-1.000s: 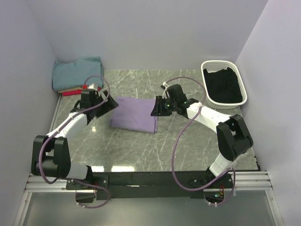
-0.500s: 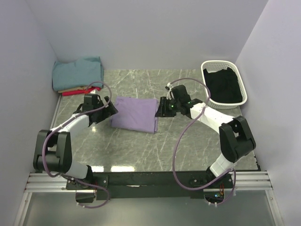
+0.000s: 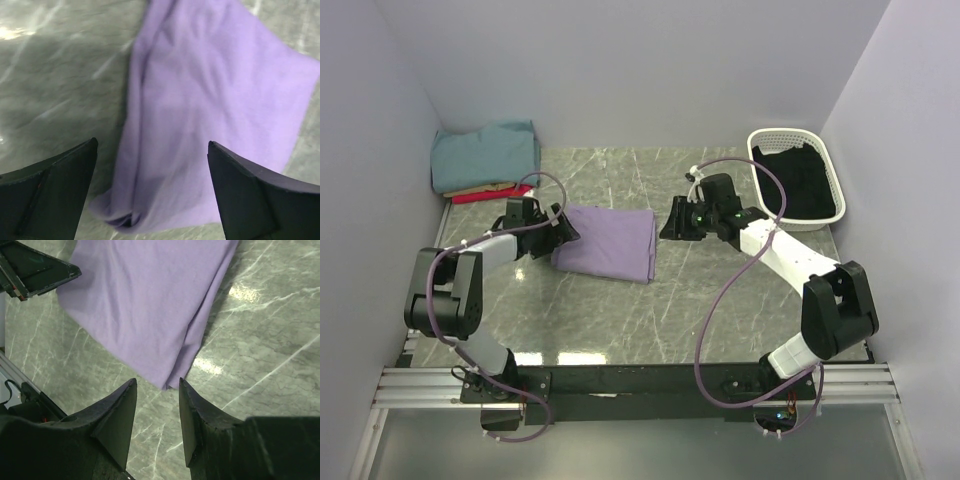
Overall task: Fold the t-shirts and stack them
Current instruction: Neatly place the folded tshirt to the corner, then reset both grippers
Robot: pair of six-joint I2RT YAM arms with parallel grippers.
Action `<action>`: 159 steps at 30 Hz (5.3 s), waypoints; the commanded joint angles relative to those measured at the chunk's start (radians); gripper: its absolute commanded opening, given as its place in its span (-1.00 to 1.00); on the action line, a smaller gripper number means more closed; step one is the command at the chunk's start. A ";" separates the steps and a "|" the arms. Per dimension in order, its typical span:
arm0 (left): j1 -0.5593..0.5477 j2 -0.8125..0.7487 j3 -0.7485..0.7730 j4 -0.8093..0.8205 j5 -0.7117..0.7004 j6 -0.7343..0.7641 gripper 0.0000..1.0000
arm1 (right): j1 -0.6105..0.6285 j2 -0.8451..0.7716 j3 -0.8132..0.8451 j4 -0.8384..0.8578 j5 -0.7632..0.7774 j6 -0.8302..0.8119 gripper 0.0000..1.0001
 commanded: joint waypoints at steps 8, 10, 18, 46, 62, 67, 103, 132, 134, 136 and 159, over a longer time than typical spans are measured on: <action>-0.074 0.035 -0.112 0.152 0.204 -0.047 0.85 | -0.029 -0.014 -0.014 0.011 -0.007 -0.017 -0.07; -0.105 0.030 -0.129 0.147 0.196 -0.064 0.85 | -0.031 -0.017 -0.018 0.011 -0.007 -0.012 -0.07; -0.214 0.059 -0.193 0.252 0.194 -0.157 0.83 | -0.032 -0.033 -0.036 0.012 -0.002 -0.011 -0.07; -0.222 0.300 0.004 0.262 0.210 -0.113 -0.98 | -0.060 0.013 -0.021 -0.006 -0.002 -0.038 -0.07; -0.202 0.209 0.417 -0.016 0.265 0.054 -0.99 | -0.074 0.006 -0.036 0.009 -0.016 -0.031 -0.07; -0.113 0.252 0.688 -0.168 0.257 0.115 -0.99 | -0.075 0.015 -0.033 0.011 -0.024 -0.034 -0.07; 0.658 0.851 1.542 -0.291 0.687 0.139 0.80 | -0.079 0.282 0.144 0.008 -0.120 -0.015 -0.07; 0.312 0.234 1.293 -0.399 -0.379 0.580 0.99 | -0.075 0.177 0.004 0.074 -0.172 -0.014 -0.04; 0.313 0.228 1.292 -0.391 -0.438 0.574 0.99 | -0.077 0.177 0.002 0.074 -0.174 -0.014 -0.05; 0.310 0.213 1.290 -0.393 -0.433 0.570 0.99 | -0.077 0.177 -0.001 0.075 -0.171 -0.014 -0.05; -0.188 -0.130 0.703 -0.226 0.167 0.240 0.99 | -0.077 -0.165 0.030 -0.092 0.136 -0.078 -0.03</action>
